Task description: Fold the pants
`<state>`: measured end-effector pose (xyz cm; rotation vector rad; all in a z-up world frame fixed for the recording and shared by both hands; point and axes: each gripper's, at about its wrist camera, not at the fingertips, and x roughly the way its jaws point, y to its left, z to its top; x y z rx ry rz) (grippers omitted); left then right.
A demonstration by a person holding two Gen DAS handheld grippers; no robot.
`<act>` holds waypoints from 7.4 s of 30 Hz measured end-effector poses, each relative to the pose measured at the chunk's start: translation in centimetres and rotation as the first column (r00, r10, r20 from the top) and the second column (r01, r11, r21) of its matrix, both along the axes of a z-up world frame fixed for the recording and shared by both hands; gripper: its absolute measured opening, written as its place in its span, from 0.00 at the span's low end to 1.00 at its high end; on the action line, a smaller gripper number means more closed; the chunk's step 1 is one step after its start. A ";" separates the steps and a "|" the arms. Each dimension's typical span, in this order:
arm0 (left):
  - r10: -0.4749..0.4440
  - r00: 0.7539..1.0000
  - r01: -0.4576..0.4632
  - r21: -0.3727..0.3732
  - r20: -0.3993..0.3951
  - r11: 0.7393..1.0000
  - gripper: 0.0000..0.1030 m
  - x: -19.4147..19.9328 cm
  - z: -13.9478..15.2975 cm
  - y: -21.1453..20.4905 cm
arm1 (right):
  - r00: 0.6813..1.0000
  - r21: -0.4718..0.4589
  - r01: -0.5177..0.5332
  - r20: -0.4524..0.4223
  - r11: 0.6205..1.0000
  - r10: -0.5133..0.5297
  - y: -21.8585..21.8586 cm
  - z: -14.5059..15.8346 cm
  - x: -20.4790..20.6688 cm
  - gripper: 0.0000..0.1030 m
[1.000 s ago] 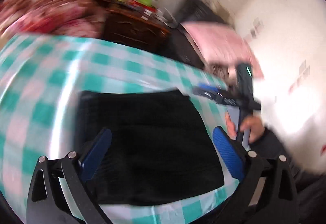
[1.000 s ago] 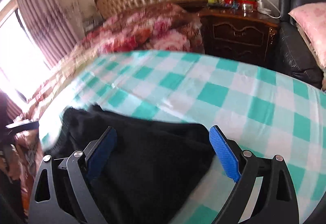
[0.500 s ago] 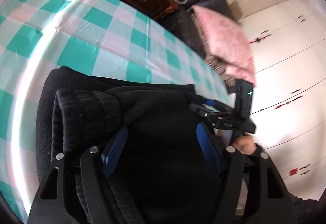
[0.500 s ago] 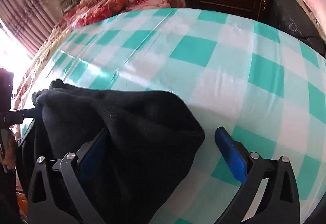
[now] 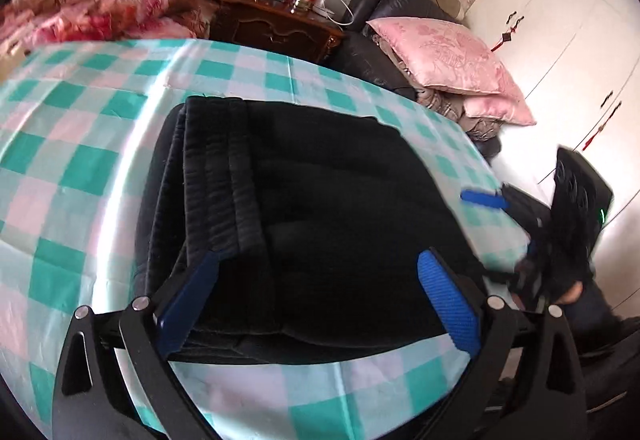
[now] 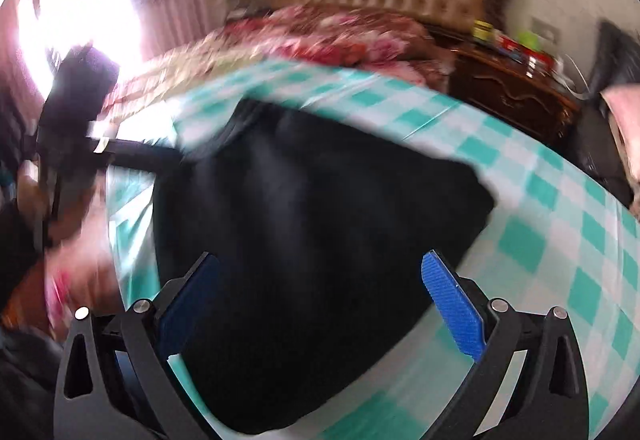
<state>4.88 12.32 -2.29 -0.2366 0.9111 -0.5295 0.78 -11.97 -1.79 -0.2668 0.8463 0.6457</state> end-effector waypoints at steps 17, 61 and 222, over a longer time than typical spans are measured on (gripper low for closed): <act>0.160 0.983 -0.177 0.239 0.086 0.955 0.98 -0.8 -0.3 1.7 | 1.000 -0.011 0.010 0.012 1.000 -0.009 2.3 0.8 -0.3 0.95; 0.204 0.978 -0.206 0.232 0.032 0.951 0.99 12.4 -2.8 -1.2 | 0.994 0.161 0.109 -0.048 0.981 -0.102 -4.3 1.5 6.6 0.95; 0.353 0.906 -0.422 0.423 0.235 0.802 0.98 -1.2 5.8 -6.9 | 0.796 -0.053 0.606 0.032 0.794 -0.605 -2.3 4.6 0.6 0.96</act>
